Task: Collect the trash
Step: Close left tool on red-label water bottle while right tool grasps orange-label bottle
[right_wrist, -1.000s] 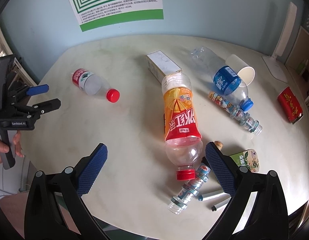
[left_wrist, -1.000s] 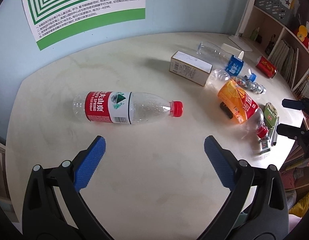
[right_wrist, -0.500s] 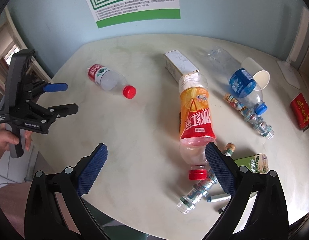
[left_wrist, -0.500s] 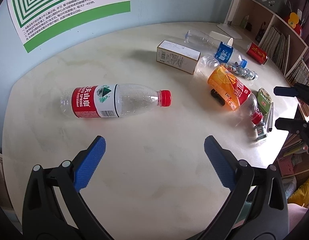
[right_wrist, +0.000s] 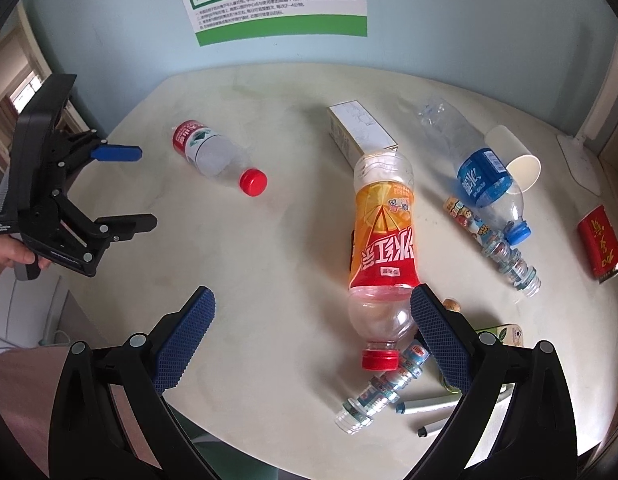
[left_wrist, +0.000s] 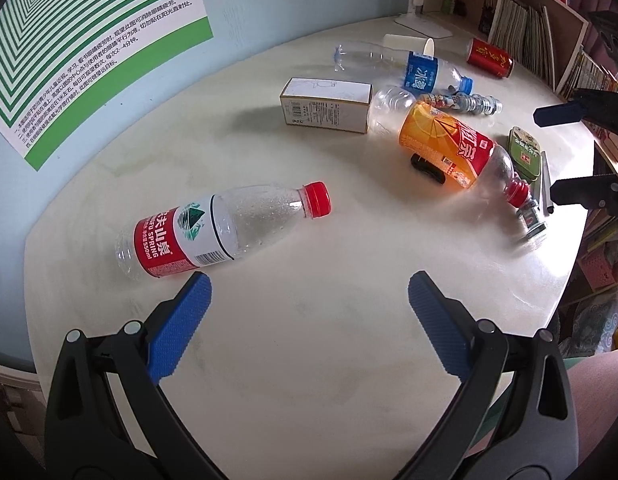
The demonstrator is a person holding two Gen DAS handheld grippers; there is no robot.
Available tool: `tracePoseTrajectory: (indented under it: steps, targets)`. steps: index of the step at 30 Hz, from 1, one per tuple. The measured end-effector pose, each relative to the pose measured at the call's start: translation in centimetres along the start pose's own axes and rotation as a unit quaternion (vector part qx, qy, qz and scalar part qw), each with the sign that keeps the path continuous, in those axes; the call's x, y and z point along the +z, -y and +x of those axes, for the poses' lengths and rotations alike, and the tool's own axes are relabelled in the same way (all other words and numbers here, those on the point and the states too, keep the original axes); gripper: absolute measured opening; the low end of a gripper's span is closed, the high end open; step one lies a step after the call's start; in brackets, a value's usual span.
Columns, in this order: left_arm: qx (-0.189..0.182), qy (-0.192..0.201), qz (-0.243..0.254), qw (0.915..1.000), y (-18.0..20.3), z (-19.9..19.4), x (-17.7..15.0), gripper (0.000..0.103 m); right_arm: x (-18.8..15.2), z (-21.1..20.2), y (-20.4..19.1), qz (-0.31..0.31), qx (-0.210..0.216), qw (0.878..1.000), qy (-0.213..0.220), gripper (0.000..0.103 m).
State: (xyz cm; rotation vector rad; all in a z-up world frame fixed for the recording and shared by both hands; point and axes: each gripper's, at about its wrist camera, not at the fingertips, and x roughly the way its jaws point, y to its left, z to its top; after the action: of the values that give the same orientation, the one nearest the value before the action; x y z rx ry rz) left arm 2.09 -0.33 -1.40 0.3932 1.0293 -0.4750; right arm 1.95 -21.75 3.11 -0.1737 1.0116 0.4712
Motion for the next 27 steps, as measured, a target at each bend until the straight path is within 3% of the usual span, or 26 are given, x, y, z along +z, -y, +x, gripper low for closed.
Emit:
tracePoseTrajectory:
  steps: [12, 16, 27]
  targets:
    - [0.013, 0.006, 0.093, 0.9955, -1.0, 2.3, 2.2, 0.097, 1.4, 2.6, 1.9, 0.019, -0.012, 1.0, -0.016, 0.097]
    - [0.002, 0.0, 0.118, 0.9931, -1.8, 3.5, 3.2, 0.097, 1.8, 3.9, 2.8, 0.031, -0.016, 0.999, -0.034, 0.097]
    - [-0.009, -0.027, 0.242, 0.9699, -4.0, 7.9, 4.7, 0.097, 2.7, 7.6, 3.7, 0.021, -0.039, 0.996, -0.077, 0.097]
